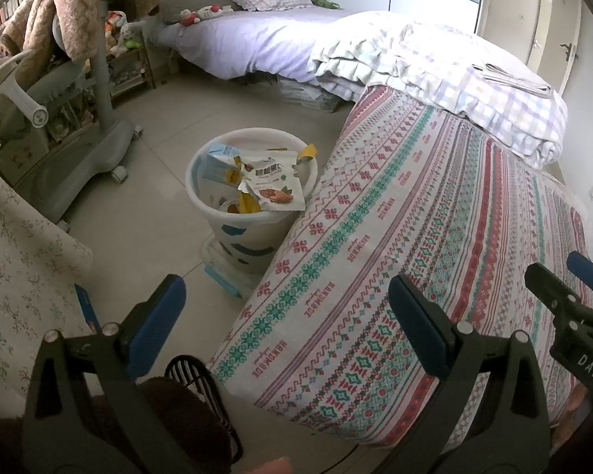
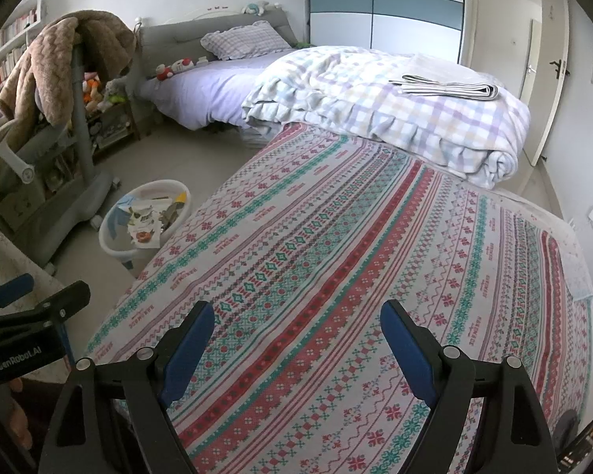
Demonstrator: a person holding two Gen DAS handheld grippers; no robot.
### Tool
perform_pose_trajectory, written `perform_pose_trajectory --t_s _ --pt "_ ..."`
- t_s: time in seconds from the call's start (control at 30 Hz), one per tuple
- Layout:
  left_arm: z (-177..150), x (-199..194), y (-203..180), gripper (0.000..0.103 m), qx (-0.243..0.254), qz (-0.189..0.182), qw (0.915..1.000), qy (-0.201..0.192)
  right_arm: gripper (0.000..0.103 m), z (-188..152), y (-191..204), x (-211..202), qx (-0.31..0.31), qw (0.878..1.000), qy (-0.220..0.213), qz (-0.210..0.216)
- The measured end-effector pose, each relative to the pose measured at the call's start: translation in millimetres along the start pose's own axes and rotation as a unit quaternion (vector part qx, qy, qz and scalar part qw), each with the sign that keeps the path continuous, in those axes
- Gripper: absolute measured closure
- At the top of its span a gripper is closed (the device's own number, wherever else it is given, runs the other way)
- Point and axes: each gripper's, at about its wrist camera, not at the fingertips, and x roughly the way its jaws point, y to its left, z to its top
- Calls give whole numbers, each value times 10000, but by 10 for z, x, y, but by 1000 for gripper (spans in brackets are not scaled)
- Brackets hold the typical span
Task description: Collect trash
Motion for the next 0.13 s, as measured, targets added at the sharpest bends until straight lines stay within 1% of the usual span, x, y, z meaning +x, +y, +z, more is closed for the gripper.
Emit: perform_pose_trajectory --t_s 0.13 --pt "-5 7 -10 1 3 -70 10000 40 16 2 -2 3 -12 10000 -1 6"
